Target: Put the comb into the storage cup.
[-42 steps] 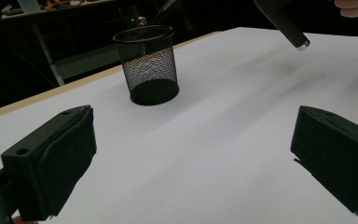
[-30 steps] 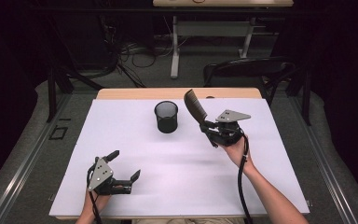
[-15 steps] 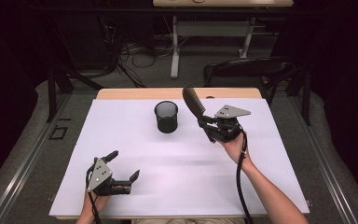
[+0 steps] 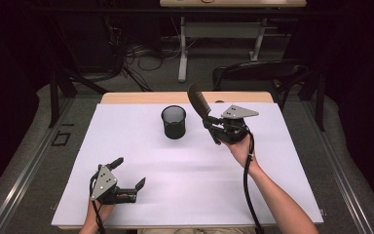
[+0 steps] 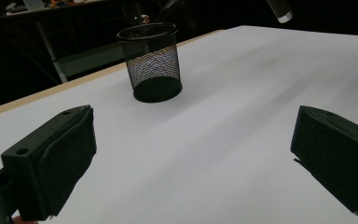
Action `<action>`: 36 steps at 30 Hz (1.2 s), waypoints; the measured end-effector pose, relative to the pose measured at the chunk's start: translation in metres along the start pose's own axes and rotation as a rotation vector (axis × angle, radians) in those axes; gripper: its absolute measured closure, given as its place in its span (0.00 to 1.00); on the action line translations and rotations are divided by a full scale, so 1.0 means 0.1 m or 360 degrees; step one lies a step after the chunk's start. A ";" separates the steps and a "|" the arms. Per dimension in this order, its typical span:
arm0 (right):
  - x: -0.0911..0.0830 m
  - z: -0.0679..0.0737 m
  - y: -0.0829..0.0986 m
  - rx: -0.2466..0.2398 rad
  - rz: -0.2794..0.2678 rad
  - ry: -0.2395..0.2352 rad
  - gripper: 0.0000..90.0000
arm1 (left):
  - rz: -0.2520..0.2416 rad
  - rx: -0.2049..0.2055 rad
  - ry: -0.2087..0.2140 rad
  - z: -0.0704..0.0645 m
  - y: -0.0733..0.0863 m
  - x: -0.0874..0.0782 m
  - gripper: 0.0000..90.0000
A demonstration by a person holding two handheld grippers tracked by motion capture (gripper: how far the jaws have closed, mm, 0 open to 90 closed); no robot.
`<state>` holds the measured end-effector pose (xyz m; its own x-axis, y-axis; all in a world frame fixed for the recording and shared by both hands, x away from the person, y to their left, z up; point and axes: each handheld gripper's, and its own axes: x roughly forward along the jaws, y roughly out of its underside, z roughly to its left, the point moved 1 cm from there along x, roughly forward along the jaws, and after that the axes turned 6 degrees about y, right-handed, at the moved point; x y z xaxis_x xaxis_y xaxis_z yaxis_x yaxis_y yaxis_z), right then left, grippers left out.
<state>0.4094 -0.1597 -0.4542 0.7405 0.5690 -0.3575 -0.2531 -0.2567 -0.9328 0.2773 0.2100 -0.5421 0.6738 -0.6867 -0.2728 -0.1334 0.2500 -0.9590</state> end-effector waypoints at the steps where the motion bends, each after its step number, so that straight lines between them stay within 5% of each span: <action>1: 0.01 0.00 -0.01 0.0008 -0.0002 -0.0003 0.80 | 0.0000 -0.0003 0.0000 0.00 0.00 0.00 0.00; 36: 0.19 0.10 -0.27 0.0014 -0.0100 -0.0030 0.80 | -0.0005 -0.0001 -0.0005 0.00 0.00 -0.01 0.00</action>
<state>0.4247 -0.1340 -0.4360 0.7433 0.5984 -0.2991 -0.2119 -0.2135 -0.9537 0.2764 0.2104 -0.5418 0.6767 -0.6851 -0.2698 -0.1319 0.2478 -0.9598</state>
